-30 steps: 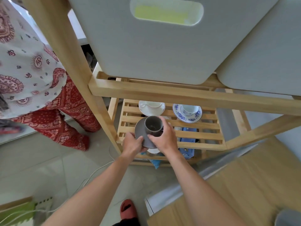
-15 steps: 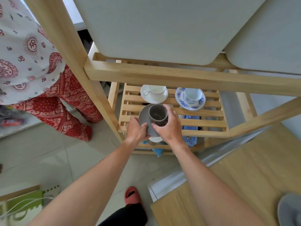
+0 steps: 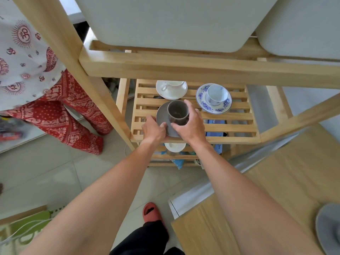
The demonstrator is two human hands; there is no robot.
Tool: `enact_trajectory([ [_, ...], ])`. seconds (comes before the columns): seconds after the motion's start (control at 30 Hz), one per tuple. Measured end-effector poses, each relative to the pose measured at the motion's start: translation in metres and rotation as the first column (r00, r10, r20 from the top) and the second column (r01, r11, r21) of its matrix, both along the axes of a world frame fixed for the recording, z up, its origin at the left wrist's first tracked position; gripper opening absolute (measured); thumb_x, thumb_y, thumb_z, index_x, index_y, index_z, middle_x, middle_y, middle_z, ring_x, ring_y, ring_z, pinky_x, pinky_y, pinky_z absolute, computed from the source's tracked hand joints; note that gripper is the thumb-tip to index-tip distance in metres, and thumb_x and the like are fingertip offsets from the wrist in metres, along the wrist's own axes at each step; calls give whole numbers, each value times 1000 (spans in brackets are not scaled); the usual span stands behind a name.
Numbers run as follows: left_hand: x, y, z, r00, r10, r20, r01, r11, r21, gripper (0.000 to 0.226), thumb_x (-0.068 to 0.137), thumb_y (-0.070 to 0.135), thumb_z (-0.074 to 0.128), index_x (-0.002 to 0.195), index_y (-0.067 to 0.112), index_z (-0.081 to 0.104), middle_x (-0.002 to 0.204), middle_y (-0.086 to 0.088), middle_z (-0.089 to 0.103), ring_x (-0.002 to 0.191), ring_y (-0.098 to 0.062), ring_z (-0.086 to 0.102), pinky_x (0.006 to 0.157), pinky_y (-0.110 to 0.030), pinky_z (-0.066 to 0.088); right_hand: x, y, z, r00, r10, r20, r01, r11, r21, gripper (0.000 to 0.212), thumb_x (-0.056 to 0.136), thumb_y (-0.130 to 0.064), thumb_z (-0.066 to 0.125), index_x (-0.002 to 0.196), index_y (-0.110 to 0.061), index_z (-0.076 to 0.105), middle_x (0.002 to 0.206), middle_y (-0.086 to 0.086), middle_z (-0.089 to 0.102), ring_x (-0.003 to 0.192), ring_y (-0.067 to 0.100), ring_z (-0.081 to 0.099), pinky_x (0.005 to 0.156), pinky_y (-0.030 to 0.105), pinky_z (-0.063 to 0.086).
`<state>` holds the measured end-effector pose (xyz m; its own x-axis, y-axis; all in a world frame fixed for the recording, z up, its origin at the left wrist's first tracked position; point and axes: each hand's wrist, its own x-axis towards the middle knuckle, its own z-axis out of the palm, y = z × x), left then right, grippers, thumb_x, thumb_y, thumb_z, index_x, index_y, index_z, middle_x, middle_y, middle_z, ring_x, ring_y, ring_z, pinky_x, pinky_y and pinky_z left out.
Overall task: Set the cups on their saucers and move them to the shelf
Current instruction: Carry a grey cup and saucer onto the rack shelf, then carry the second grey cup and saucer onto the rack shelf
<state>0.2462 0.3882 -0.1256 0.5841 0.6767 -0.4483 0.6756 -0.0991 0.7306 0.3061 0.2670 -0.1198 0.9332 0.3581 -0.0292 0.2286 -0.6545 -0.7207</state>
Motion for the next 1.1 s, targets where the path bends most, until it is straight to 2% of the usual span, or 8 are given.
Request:
enact_trajectory([
  [0.17, -11, -3, 4, 1000, -4, 9, 4, 1000, -21, 32, 96, 27, 64, 116, 15, 41, 110, -9, 57, 94, -28, 67, 81, -44, 62, -7, -12, 7, 999, 10, -36, -10, 1000, -4, 102, 69, -29, 86, 154, -25, 28, 149, 3, 45, 136, 22, 43, 105, 44, 46],
  [0.3, -23, -15, 15, 999, -28, 20, 27, 999, 23, 38, 100, 23, 57, 131, 9, 40, 110, -5, 49, 97, -22, 54, 79, -36, 48, -21, -35, 15, 999, -13, -43, 14, 1000, 7, 100, 70, -30, 85, 153, -25, 29, 150, 2, 42, 137, 19, 41, 108, 45, 43],
  [0.47, -53, -52, 20, 999, -21, 26, 19, 998, 56, 30, 98, 20, 56, 122, 7, 44, 106, -9, 57, 88, -19, 55, 77, -35, 45, -47, -80, 23, 992, -108, -71, 112, 992, 52, 92, 72, -33, 83, 148, -29, 32, 144, -2, 44, 131, 16, 44, 108, 44, 44],
  [0.67, -81, -141, 32, 974, -221, 45, 221, 975, -11, 23, 101, 28, 48, 118, 12, 45, 114, -14, 59, 97, -27, 58, 72, -36, 49, -88, -175, 32, 970, -223, -97, 232, 968, 94, 83, 75, -28, 79, 146, -24, 38, 136, -6, 47, 125, 15, 49, 105, 43, 46],
  [0.77, -85, -189, 43, 933, -341, 112, 343, 939, 9, 22, 101, 29, 49, 118, 17, 45, 115, -15, 63, 98, -30, 63, 85, -47, 56, -103, -222, 44, 951, -301, -77, 308, 944, 114, 76, 79, -25, 76, 145, -27, 39, 127, -7, 47, 116, 18, 53, 99, 41, 49],
  [0.83, -85, -221, 50, 899, -420, 124, 417, 908, 46, 24, 100, 30, 50, 122, 19, 45, 113, -12, 65, 99, -29, 63, 86, -49, 55, -110, -253, 56, 929, -360, -81, 367, 924, 106, 77, 83, -26, 74, 150, -26, 36, 135, -1, 48, 118, 16, 52, 102, 36, 46],
  [0.97, -86, -286, 61, 807, -578, 120, 573, 816, 82, 26, 99, 26, 48, 125, 25, 44, 104, -11, 67, 92, -27, 63, 78, -43, 53, -118, -325, 81, 900, -435, -3, 435, 899, 61, 75, 88, -22, 70, 154, -17, 33, 149, 7, 43, 133, 24, 45, 112, 40, 37],
  [1.1, -84, -352, 62, 728, -681, 76, 679, 732, 62, 39, 99, 20, 50, 137, 17, 45, 117, -14, 62, 102, -25, 54, 78, -34, 39, -123, -403, 108, 839, -533, 110, 532, 846, 43, 70, 88, -25, 70, 150, -15, 39, 145, 10, 47, 134, 27, 46, 113, 38, 36],
])
